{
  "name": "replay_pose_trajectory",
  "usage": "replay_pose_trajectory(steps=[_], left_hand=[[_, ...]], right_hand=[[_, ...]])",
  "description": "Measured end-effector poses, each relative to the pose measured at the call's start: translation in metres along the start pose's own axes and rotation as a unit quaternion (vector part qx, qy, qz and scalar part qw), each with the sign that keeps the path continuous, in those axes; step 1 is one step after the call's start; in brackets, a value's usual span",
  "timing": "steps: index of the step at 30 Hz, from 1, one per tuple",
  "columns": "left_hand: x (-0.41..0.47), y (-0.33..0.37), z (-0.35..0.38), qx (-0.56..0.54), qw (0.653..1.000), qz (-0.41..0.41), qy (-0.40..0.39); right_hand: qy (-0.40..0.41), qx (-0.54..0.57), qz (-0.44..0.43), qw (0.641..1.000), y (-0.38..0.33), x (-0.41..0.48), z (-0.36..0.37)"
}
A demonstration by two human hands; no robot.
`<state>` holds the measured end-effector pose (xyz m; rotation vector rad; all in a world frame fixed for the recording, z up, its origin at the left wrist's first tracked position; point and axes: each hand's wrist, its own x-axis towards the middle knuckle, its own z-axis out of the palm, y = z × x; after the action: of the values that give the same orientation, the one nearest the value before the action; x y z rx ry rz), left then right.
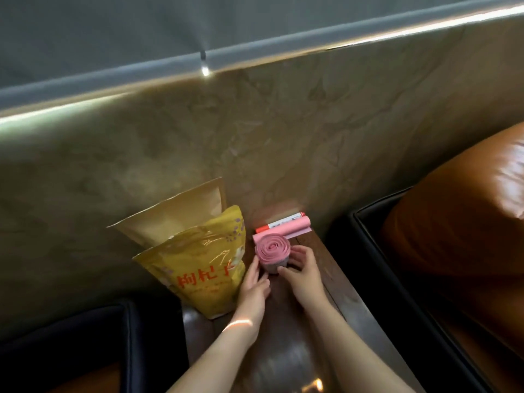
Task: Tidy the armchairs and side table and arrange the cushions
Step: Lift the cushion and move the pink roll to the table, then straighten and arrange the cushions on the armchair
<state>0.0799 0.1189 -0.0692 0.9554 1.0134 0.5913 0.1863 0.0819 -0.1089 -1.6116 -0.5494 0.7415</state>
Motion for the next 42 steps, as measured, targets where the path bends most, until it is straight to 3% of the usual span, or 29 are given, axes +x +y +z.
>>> replay_pose_trajectory(steps=[10,18,27,34,42], left_hand=[[0.002,-0.012,0.001,-0.012,1.0,0.003,0.009],[-0.05,-0.013,-0.009,0.12,0.992,-0.029,-0.003],[-0.12,0.003,-0.029,0.385,0.919,0.072,-0.054],[-0.21,0.027,-0.062,0.423,0.893,0.115,-0.103],[-0.323,0.031,-0.169,0.476,0.859,0.17,-0.086]], right_hand=[[-0.021,0.022,0.004,1.0,0.007,-0.008,0.003],[-0.014,0.024,0.073,0.997,0.007,-0.06,-0.009],[-0.055,-0.183,-0.039,0.981,-0.036,-0.154,-0.031],[-0.07,-0.258,-0.08,0.96,-0.09,-0.233,-0.024],[-0.116,-0.301,-0.127,0.938,-0.112,-0.359,0.033]])
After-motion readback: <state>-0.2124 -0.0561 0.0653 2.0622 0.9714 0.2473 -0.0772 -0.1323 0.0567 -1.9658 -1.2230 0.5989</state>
